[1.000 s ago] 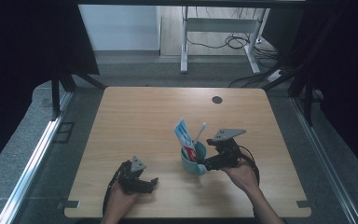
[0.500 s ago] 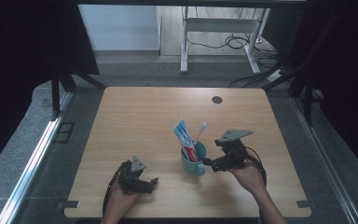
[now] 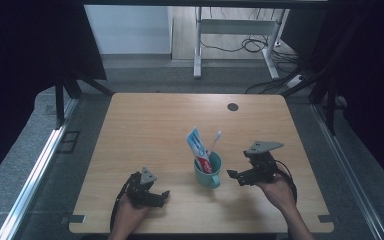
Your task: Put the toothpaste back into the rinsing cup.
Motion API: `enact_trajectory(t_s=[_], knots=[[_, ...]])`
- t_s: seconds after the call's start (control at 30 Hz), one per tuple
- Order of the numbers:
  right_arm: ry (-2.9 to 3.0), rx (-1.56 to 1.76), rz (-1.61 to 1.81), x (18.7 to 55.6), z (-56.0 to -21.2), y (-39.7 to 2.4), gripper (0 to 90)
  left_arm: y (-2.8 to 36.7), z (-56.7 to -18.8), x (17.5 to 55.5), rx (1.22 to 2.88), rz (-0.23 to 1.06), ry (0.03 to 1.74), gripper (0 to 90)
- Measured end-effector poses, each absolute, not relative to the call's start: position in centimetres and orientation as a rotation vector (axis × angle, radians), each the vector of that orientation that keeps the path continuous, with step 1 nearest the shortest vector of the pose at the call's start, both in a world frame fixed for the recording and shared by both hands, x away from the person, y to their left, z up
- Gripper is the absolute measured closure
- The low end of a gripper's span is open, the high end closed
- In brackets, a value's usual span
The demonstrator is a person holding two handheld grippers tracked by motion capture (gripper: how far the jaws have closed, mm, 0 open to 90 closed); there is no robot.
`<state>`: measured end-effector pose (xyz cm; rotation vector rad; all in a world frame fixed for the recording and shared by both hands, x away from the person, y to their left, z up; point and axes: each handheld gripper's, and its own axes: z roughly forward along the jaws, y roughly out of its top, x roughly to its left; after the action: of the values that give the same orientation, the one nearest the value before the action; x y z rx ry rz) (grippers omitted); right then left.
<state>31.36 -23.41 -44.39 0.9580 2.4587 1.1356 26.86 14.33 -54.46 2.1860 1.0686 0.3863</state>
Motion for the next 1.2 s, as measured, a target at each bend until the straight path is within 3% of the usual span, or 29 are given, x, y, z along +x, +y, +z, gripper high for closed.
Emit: enact_trajectory(t_s=[0.6,1.2], knots=[[2.411,1.048,1.061,30.4,-46.0,-27.4,4.3,14.3,-54.5,26.8,2.184,0.385,1.072,5.4],[2.381,1.127,1.015,29.0,-49.8,-29.5,4.5,14.3,-54.5,26.8,2.184,0.386,1.075,5.6]])
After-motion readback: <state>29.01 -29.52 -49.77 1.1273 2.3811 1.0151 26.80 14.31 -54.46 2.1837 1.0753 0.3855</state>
